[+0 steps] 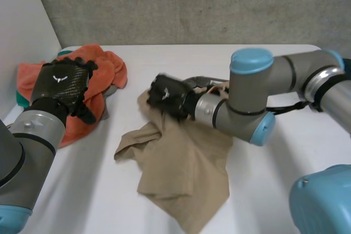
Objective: Fold the laundry.
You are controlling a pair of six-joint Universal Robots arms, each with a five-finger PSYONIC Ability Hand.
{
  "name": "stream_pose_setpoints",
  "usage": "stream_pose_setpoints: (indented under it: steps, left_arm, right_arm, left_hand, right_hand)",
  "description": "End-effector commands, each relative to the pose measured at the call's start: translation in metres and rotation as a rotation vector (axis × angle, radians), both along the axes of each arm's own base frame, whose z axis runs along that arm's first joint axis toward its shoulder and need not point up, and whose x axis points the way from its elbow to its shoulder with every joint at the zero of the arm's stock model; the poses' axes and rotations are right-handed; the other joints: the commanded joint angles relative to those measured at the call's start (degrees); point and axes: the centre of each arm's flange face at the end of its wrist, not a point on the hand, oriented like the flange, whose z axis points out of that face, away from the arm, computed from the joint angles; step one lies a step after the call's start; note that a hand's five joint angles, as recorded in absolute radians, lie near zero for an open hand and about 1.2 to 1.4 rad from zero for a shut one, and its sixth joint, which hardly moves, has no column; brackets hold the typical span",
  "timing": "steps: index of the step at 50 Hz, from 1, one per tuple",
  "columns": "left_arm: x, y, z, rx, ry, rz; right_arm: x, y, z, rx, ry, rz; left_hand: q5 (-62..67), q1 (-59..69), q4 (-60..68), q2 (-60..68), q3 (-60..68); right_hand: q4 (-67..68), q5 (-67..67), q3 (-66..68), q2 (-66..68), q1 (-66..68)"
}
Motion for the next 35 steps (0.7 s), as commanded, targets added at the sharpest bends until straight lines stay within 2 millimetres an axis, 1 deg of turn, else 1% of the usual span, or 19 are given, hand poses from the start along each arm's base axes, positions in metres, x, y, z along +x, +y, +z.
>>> stream_pose_setpoints:
  steps: [1,3,4,6,8,11,12,14,15,18,19,21,24,25,28,30,31,33,35]
  left_arm:
    - [-0.004,0.002,0.008,-0.028,0.019,-0.013]
    - [-0.007,0.005,0.009,-0.03,0.029,-0.028]
    - [-0.012,0.008,0.01,-0.029,0.037,-0.045]
    - [-0.017,0.011,0.01,-0.023,0.048,-0.064]
    - [-0.026,0.015,0.009,-0.01,0.068,-0.092]
    - [-0.038,0.018,0.0,0.027,0.075,-0.13]
    - [-0.051,0.024,-0.007,0.057,0.08,-0.17]
    - [-0.064,0.031,-0.013,0.084,0.085,-0.212]
    - [-0.074,0.036,-0.018,0.112,0.09,-0.242]
    - [-0.089,0.04,-0.028,0.159,0.099,-0.274]
    - [-0.097,0.041,-0.034,0.193,0.113,-0.288]
    - [-0.107,0.042,-0.043,0.242,0.132,-0.299]
    - [-0.122,0.049,-0.059,0.331,0.145,-0.324]
    - [-0.131,0.054,-0.066,0.366,0.144,-0.34]
    - [-0.143,0.054,-0.08,0.416,0.142,-0.345]
    - [-0.146,0.05,-0.087,0.427,0.135,-0.337]
    - [-0.149,0.047,-0.094,0.44,0.131,-0.333]
    - [-0.151,0.047,-0.1,0.453,0.122,-0.334]
    - [-0.152,0.052,-0.11,0.484,0.098,-0.34]
  right_arm:
    - [-0.029,-0.037,0.06,0.049,-0.212,-0.416]
    - [-0.041,-0.04,0.066,0.081,-0.239,-0.475]
    - [-0.055,-0.039,0.071,0.106,-0.244,-0.51]
    - [-0.07,-0.036,0.073,0.12,-0.231,-0.553]
    - [-0.083,-0.028,0.074,0.145,-0.216,-0.586]
    - [-0.096,-0.019,0.07,0.185,-0.192,-0.64]
    - [-0.102,-0.012,0.062,0.221,-0.178,-0.673]
    - [-0.107,-0.006,0.054,0.256,-0.166,-0.696]
    - [-0.109,-0.001,0.047,0.287,-0.155,-0.712]
    - [-0.112,0.005,0.037,0.319,-0.134,-0.722]
    - [-0.114,0.007,0.031,0.333,-0.123,-0.728]
    - [-0.116,0.009,0.028,0.346,-0.115,-0.731]
    - [-0.117,0.012,0.024,0.374,-0.118,-0.738]
    - [-0.117,0.013,0.023,0.389,-0.124,-0.74]
    - [-0.119,0.014,0.022,0.413,-0.135,-0.747]
    - [-0.119,0.015,0.023,0.42,-0.142,-0.748]
    - [-0.12,0.015,0.025,0.422,-0.151,-0.75]
    - [-0.12,0.015,0.028,0.423,-0.164,-0.752]
    - [-0.122,0.014,0.033,0.416,-0.18,-0.756]
  left_hand:
    - [1.7,1.9,1.7,1.8,2.0]
    - [1.9,2.0,1.9,1.9,2.2]
    - [2.4,2.5,2.4,2.4,2.7]
    - [3.0,3.2,3.0,3.1,3.4]
    - [3.2,3.4,3.2,3.3,3.5]
    - [3.2,3.4,3.2,3.3,3.5]
    - [3.2,3.4,3.2,3.3,3.5]
    - [3.2,3.4,3.2,3.3,3.5]
    - [3.0,3.2,3.0,3.1,3.4]
    - [2.9,3.0,2.9,2.9,3.2]
    - [2.9,3.0,2.9,2.9,3.2]
    - [2.9,3.0,2.9,2.9,3.2]
    - [2.7,2.9,2.7,2.8,3.0]
    - [2.5,2.7,2.5,2.6,2.9]
    - [3.4,3.5,3.4,3.4,3.7]
    - [7.4,7.6,7.4,7.5,7.7]
    - [13.7,13.9,13.7,13.8,14.1]
    - [19.3,19.5,19.3,19.4,19.6]
    - [26.7,26.9,26.7,26.8,27.0]
  right_hand:
    - [12.1,16.0,12.4,13.0,25.6]
    - [12.1,16.0,12.4,13.0,25.6]
    - [12.1,16.0,12.4,13.0,25.6]
    - [12.1,16.0,12.4,13.0,25.6]
    - [12.1,16.0,12.4,13.0,25.6]
    - [12.1,16.0,12.4,13.0,25.6]
    - [12.1,16.0,12.4,13.0,25.6]
    - [12.1,16.0,12.4,13.0,25.6]
    - [12.1,16.0,12.4,13.0,25.6]
    - [12.1,16.0,12.4,13.0,25.6]
    - [12.1,16.0,12.4,13.0,25.6]
    - [12.1,16.0,12.4,13.0,25.6]
    - [12.1,16.0,12.4,13.0,25.6]
    - [12.1,16.0,12.4,13.0,25.6]
    - [12.1,16.0,12.4,13.0,25.6]
    - [12.1,16.0,12.4,13.0,25.6]
    - [12.1,16.0,12.4,13.0,25.6]
    - [12.1,16.0,12.4,13.0,25.6]
    - [12.1,16.0,12.4,13.0,25.6]
